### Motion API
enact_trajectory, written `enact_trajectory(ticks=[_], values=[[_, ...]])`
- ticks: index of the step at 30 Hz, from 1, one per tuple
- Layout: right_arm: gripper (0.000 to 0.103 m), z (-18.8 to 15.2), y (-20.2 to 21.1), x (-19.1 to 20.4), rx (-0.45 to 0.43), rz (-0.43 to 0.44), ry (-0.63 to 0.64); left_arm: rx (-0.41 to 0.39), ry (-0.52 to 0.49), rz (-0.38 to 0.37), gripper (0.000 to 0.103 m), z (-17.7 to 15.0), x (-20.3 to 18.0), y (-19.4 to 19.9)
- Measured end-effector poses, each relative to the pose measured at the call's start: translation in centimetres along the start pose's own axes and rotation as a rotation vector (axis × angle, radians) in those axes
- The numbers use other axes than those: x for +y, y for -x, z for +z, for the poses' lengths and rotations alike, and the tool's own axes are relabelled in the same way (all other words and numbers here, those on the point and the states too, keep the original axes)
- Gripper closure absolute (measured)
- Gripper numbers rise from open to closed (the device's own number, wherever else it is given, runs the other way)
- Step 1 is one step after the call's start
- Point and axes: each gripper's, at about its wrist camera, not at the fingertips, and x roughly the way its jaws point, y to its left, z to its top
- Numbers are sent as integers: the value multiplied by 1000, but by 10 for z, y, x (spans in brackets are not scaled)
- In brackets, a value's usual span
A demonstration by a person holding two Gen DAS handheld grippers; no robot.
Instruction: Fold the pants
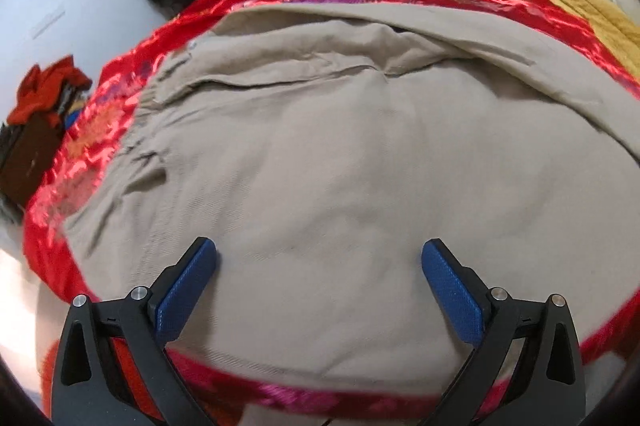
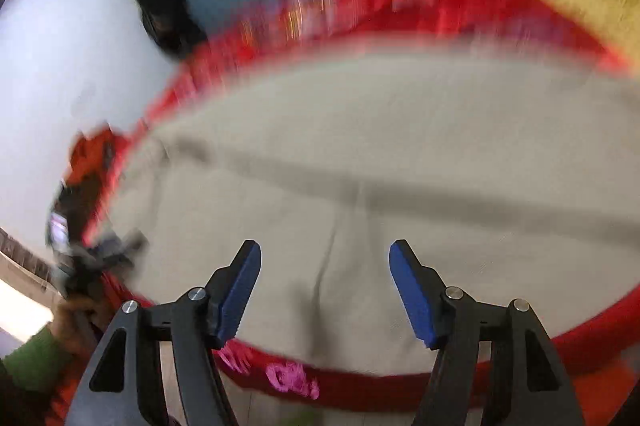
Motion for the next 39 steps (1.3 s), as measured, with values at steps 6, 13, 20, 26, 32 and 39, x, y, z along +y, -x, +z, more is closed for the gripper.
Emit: enact_trajectory(ticks=[6, 13, 20, 26, 32, 39], values=[[33, -12, 8, 6, -53, -17, 66, -99, 118, -3, 1, 10, 42, 11], [20, -20, -1, 21, -64, -72, 151, 17, 283, 45, 0, -3, 90, -21], [17, -15, 17, 21, -135, -22, 120, -163, 302, -116, 1, 3, 80, 24], [17, -7, 51, -33, -286, 274, -171, -75, 215, -83, 1, 2, 56, 1], [19, -3, 52, -92, -320, 174, -393, -44, 189, -37, 1, -2, 50, -3], [30, 10, 69, -148, -416, 56, -684, -37, 154, 6, 1, -5, 39, -2]])
